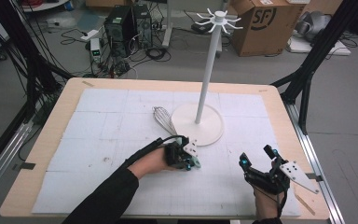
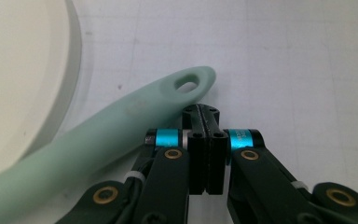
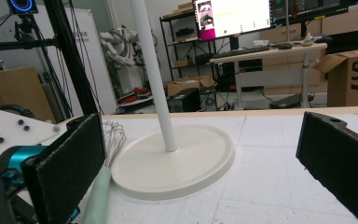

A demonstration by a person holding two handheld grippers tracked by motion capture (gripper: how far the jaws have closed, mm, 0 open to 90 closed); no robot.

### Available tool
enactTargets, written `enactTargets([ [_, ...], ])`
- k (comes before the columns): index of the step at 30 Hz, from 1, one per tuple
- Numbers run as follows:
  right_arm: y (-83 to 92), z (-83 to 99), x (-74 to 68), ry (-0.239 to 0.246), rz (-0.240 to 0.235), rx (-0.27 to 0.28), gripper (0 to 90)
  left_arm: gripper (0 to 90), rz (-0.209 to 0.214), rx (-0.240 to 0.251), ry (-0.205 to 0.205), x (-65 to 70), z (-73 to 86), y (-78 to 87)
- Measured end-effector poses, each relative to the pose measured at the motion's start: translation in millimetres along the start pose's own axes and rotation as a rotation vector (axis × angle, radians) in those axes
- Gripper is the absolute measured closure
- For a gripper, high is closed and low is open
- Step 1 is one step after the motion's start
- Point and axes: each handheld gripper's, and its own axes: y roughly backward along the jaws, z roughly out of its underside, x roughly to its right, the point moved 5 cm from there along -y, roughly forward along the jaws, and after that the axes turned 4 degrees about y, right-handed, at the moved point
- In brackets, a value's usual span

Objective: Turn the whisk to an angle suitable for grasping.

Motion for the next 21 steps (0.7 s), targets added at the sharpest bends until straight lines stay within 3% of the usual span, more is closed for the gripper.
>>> enactTargets([
  [14,9.0,0.0,5.9,-0.001,0.02,0.004,0.4,89.7,0.03,0.008,0.019,-8.2,-13.3,-10.4],
  [21,10.3,1.8,2.8,0.014,0.018,-0.008,0.4,89.7,0.013,0.007,0.017,-10.0,-18.3,-13.5],
])
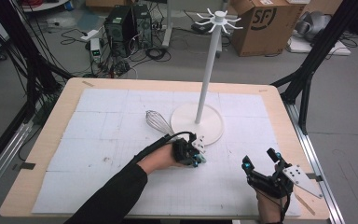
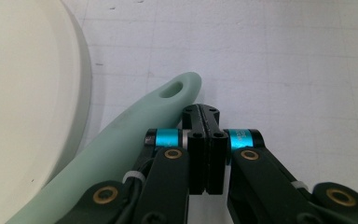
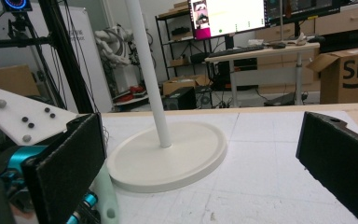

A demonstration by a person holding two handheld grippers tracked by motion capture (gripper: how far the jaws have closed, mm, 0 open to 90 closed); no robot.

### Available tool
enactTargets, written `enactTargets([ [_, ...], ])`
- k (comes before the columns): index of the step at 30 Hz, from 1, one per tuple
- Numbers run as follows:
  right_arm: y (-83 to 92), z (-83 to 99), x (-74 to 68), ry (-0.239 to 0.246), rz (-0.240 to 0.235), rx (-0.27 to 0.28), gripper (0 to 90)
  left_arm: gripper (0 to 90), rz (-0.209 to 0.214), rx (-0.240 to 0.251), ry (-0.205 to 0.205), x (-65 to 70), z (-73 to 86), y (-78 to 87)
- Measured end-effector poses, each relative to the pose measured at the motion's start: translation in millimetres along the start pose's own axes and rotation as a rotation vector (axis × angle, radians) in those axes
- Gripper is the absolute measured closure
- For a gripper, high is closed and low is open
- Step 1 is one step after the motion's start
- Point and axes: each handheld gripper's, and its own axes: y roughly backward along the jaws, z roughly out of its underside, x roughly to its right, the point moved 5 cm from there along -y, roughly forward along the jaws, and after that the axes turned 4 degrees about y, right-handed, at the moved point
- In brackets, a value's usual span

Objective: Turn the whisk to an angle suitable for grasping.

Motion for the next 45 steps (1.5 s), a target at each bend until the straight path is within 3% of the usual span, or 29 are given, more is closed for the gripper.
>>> enactTargets([
  [14,0.7,1.9,-2.1,0.002,-0.004,-0.009,0.4,89.7,0.019,0.002,0.008,-4.3,-2.2,-2.1],
  [45,13.6,4.8,0.8,0.019,0.023,-0.022,0.4,89.6,0.008,-0.007,0.014,-8.4,-9.6,-6.7],
])
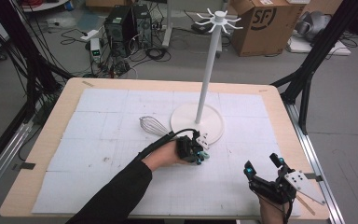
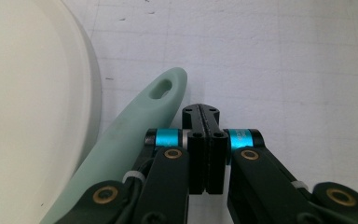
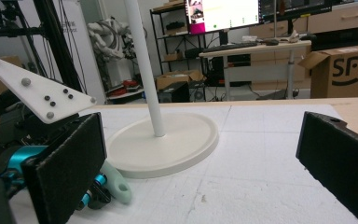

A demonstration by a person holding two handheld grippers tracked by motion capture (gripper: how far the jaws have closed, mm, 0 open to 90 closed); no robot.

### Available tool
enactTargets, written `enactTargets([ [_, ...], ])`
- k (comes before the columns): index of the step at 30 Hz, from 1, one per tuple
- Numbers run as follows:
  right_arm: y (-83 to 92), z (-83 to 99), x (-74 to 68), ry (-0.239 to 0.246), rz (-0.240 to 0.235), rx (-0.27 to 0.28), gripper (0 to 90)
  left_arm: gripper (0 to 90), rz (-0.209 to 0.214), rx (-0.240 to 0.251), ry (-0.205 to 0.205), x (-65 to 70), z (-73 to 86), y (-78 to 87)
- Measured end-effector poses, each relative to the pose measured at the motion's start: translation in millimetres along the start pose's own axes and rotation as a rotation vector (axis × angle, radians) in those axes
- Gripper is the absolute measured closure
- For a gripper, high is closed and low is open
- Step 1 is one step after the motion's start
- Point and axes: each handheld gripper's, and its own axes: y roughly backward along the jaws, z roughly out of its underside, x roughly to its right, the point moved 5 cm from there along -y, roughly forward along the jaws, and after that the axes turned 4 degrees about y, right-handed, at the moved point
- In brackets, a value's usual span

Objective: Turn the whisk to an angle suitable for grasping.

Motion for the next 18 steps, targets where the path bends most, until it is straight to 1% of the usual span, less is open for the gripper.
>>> enactTargets([
  [4,-1.3,0.9,-0.1,-0.001,0.0,-0.005,0.4,88.9,0.0,-0.003,0.004,0.2,0.8,1.2],
  [5,-1.6,1.2,0.0,0.0,-0.001,-0.006,0.4,87.5,0.003,-0.002,0.001,0.3,1.0,1.4],
  [6,-2.1,1.4,0.0,0.0,-0.002,-0.007,0.4,84.3,0.015,-0.006,0.005,0.8,1.2,2.1],
  [9,-2.9,2.3,-0.7,0.001,-0.004,-0.012,0.4,77.8,0.035,0.014,0.021,1.2,0.2,3.8],
  [11,-3.3,2.6,-0.7,0.009,-0.006,-0.013,0.4,74.3,0.036,0.017,0.026,1.1,-0.2,5.6],
  [12,-3.3,2.8,-0.9,0.006,-0.007,-0.015,0.4,68.9,0.032,0.022,0.025,0.7,-0.4,6.8],
  [13,-3.6,3.0,-0.9,0.008,-0.006,-0.015,0.4,63.8,0.01,0.031,0.025,0.2,-1.3,9.6],
  [14,-3.6,3.0,-0.9,0.008,-0.006,-0.015,0.4,62.5,0.01,0.031,0.025,0.2,-1.3,9.6],
  [15,-3.9,3.6,-1.0,0.013,-0.006,-0.017,0.4,58.7,0.005,0.051,0.025,0.3,-2.6,13.0],
  [16,-4.1,3.8,-1.4,0.012,-0.007,-0.019,0.4,54.3,0.005,0.051,0.025,0.3,-2.6,13.0],
  [18,-4.8,4.2,-2.2,0.014,-0.007,-0.021,0.4,49.1,-0.016,0.062,0.037,0.0,-3.8,17.9],
])
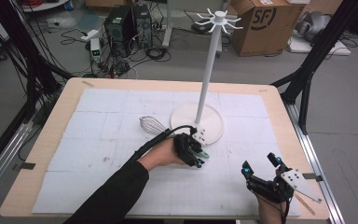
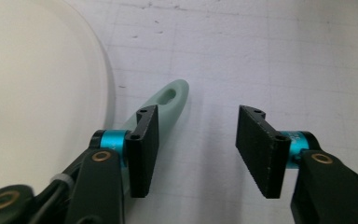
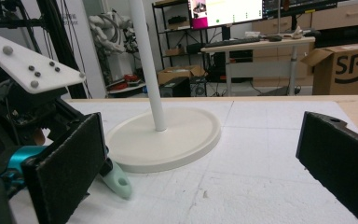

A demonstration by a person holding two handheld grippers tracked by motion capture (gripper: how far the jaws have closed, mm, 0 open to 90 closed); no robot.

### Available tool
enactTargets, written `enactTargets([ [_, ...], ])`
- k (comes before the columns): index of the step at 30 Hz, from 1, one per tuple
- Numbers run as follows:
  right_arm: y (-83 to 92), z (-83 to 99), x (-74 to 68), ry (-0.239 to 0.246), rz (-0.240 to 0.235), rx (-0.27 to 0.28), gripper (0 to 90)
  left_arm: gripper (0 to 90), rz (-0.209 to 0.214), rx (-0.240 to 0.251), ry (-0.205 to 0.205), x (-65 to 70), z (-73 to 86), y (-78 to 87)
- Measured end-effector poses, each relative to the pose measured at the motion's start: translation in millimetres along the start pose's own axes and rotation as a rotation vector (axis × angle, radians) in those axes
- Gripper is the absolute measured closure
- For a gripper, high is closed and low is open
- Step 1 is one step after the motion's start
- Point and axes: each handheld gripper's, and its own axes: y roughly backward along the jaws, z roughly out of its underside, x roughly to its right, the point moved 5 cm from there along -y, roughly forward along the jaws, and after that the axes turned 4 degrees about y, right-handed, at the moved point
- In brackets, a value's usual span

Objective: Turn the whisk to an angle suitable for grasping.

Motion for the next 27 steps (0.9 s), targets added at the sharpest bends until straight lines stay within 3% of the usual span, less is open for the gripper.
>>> enactTargets([
  [5,-0.7,0.2,-1.3,0.003,-0.003,-0.002,0.4,42.0,-0.029,0.019,-0.014,-0.7,-2.4,7.7],
  [13,-1.1,1.5,-1.7,0.01,-0.004,-0.007,0.4,33.9,-0.037,0.066,-0.001,-0.3,-7.0,26.1],
  [20,-1.6,1.8,-2.9,0.014,-0.005,-0.01,0.4,30.8,-0.043,0.108,0.018,-3.3,-8.8,40.4],
  [27,-1.6,1.6,-3.1,0.015,-0.005,-0.009,0.4,28.4,-0.049,0.126,0.03,-6.4,-8.7,43.9],
])
